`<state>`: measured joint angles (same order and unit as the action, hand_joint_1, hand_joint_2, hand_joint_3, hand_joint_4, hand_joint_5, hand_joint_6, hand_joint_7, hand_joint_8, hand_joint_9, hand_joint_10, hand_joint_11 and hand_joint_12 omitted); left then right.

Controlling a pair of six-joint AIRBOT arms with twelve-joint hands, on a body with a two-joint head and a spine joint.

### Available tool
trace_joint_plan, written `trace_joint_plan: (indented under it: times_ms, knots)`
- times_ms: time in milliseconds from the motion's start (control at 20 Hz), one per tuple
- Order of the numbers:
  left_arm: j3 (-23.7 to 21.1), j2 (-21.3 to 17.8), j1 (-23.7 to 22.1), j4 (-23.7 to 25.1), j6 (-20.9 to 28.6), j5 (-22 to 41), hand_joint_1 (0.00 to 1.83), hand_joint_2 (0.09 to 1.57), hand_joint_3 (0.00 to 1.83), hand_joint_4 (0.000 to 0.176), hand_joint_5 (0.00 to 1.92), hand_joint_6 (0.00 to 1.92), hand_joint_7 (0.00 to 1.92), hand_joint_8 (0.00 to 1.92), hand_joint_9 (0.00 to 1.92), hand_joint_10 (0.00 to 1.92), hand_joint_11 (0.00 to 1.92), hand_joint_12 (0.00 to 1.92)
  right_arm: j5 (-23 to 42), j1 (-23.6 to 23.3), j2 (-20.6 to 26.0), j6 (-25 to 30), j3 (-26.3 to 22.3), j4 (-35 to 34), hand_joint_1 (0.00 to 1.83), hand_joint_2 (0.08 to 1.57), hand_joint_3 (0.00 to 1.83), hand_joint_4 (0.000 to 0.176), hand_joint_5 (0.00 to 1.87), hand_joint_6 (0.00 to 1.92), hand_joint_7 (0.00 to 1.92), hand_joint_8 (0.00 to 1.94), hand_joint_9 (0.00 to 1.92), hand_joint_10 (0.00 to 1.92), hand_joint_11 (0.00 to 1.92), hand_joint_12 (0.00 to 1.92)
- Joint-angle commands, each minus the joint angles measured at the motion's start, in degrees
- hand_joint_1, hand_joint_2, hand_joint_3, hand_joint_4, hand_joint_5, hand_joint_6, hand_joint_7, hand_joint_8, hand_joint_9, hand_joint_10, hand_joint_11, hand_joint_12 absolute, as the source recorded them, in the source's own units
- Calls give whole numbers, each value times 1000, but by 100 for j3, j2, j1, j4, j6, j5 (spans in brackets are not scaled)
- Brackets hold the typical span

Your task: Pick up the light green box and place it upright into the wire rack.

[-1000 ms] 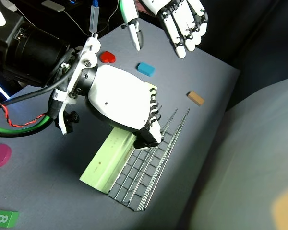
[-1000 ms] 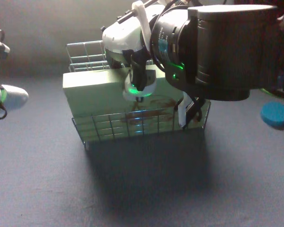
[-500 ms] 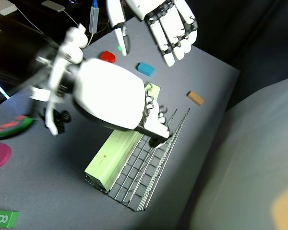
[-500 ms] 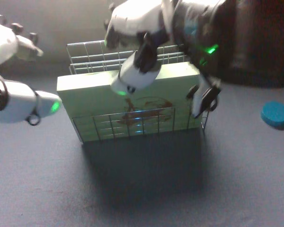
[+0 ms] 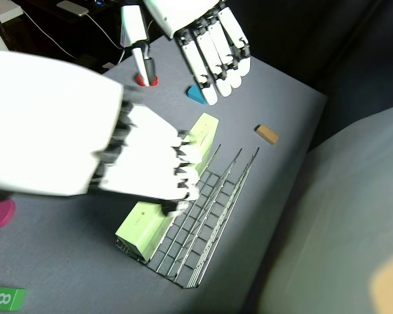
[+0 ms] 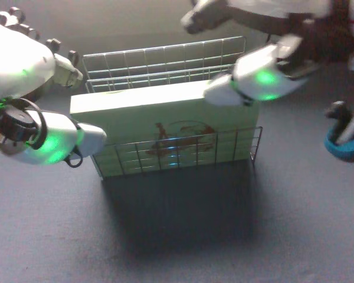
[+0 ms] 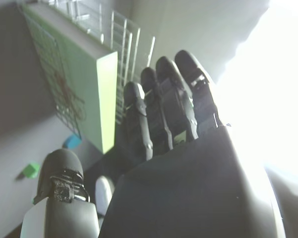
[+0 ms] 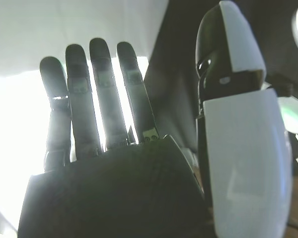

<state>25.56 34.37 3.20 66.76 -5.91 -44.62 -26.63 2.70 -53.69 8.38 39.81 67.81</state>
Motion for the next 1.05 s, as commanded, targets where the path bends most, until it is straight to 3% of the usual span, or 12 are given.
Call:
trace_joint_plan:
  times_ms: [0,100,150,200,250,300,350,400,600,650,700,1000]
  knots:
    - [-45,29,-51,434,0,73,154,1181,0,1,412,0,379,2,339,2,0,818,361,-72,57,-60,-82,266,652,1076,15,0,570,36,648,42,588,98,221,1334]
    - [-76,129,-58,434,13,44,182,1177,0,1,418,2,381,2,350,4,0,836,491,26,432,-168,-352,266,678,1116,1,0,732,25,824,37,717,308,405,1417]
    - [-82,201,-79,434,14,15,286,1179,0,0,691,28,650,21,627,57,113,989,614,80,633,-162,-496,266,906,1175,0,88,848,971,935,537,748,1274,647,1728]
    - [-86,241,-92,434,15,-10,286,1179,0,0,691,28,650,21,627,57,113,989,635,104,752,-159,-589,266,906,1175,0,88,848,971,935,537,748,1274,647,1728]
    - [-93,284,-96,434,29,-42,328,1177,0,0,849,81,787,64,767,114,278,1072,633,115,847,-167,-665,266,928,1194,0,148,816,1218,851,939,765,1503,753,1825]
    - [-104,345,-96,434,69,-88,354,1175,0,0,848,565,843,393,717,792,478,1322,630,127,1010,-162,-784,264,931,1216,3,134,782,1334,822,1295,866,1720,920,1902]
    - [-119,383,-96,434,97,-127,369,1190,0,0,732,1192,735,1055,685,1453,627,1627,651,156,1103,-160,-849,264,865,1200,0,0,777,1591,853,1593,1034,1881,1159,1917]
    - [-142,411,-96,436,124,-185,398,1197,1,0,727,1874,768,1860,839,1902,879,1909,699,201,1157,-151,-887,264,867,1193,0,0,987,1893,1094,1914,1375,1919,1607,1921]
    - [-155,535,-97,474,240,-229,446,1228,4,0,1084,1921,1077,1921,1066,1921,1105,1921,801,356,1149,-97,-892,265,762,1265,0,0,1291,1921,1411,1941,1621,1921,1850,1921]
    - [-154,562,-98,474,247,-233,473,1254,5,0,1212,1921,1216,1921,1209,1921,1223,1921,851,359,1148,-97,-892,265,717,1326,3,140,1349,1921,1466,1941,1661,1921,1869,1921]
    - [-151,606,-98,476,254,-238,476,1307,2,0,1337,1921,1347,1921,1363,1921,1369,1921,923,366,1150,-96,-894,265,707,1374,15,169,1372,1921,1487,1941,1683,1921,1871,1921]
    - [-141,727,-97,518,316,-287,602,1394,1,120,1397,1921,1457,1921,1506,1921,1538,1921,1004,404,1158,-202,-882,266,777,1400,6,176,1333,1921,1493,1941,1688,1921,1863,1921]
